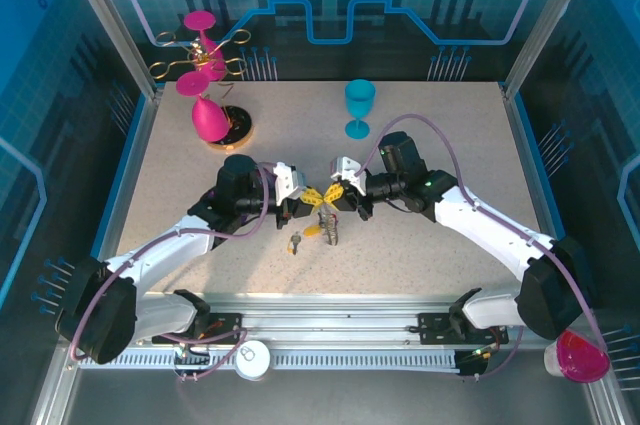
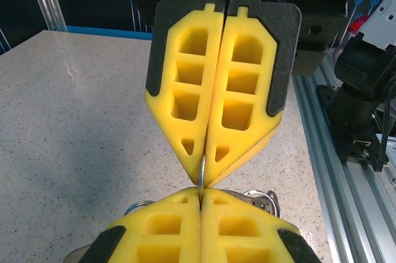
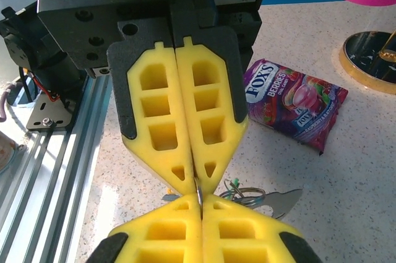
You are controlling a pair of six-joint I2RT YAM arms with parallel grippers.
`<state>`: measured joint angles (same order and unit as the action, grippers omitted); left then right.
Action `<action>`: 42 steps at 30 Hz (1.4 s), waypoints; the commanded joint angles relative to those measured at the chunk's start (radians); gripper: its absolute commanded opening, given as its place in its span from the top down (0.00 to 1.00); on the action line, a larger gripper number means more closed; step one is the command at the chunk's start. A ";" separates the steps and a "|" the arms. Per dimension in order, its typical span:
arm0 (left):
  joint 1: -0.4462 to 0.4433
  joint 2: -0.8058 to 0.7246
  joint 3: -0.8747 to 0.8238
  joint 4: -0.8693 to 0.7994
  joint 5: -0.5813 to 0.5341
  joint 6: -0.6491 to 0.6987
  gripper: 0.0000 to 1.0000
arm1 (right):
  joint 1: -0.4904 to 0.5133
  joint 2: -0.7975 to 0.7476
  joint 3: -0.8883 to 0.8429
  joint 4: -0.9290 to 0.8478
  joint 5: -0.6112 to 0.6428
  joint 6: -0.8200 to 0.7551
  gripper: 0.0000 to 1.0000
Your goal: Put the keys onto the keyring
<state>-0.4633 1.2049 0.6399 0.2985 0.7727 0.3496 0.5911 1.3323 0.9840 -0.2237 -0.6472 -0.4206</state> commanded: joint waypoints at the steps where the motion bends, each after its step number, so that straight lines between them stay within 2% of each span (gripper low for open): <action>1: -0.008 -0.038 -0.013 0.031 -0.006 0.062 1.00 | 0.009 -0.031 0.026 -0.040 0.067 -0.009 0.69; 3: -0.010 -0.056 -0.005 -0.024 -0.036 0.110 1.00 | -0.011 -0.059 0.019 -0.083 0.098 -0.024 0.57; 6: -0.022 -0.079 0.031 -0.159 -0.104 0.206 1.00 | -0.030 -0.118 0.006 -0.173 0.192 -0.073 0.53; 10: -0.045 -0.093 0.079 -0.296 -0.162 0.306 1.00 | -0.016 -0.171 -0.004 -0.276 0.274 -0.149 0.56; 19: -0.075 -0.077 0.165 -0.457 -0.208 0.398 1.00 | 0.068 -0.161 -0.023 -0.232 0.256 -0.251 0.63; 25: -0.086 -0.067 0.190 -0.493 -0.210 0.416 1.00 | 0.093 -0.112 -0.034 -0.115 0.224 -0.195 0.65; 33: -0.094 -0.056 0.201 -0.496 -0.208 0.419 1.00 | 0.117 -0.056 -0.035 -0.058 0.182 -0.152 0.63; 40: -0.095 -0.059 0.201 -0.499 -0.208 0.417 1.00 | 0.119 -0.036 -0.036 -0.040 0.172 -0.139 0.76; 42: -0.095 -0.060 0.201 -0.498 -0.208 0.415 1.00 | 0.120 -0.030 -0.035 -0.039 0.169 -0.140 0.76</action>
<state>-0.5476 1.1461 0.8043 -0.2008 0.5529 0.7425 0.6998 1.2911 0.9607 -0.2871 -0.4503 -0.5686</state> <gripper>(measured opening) 0.050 0.238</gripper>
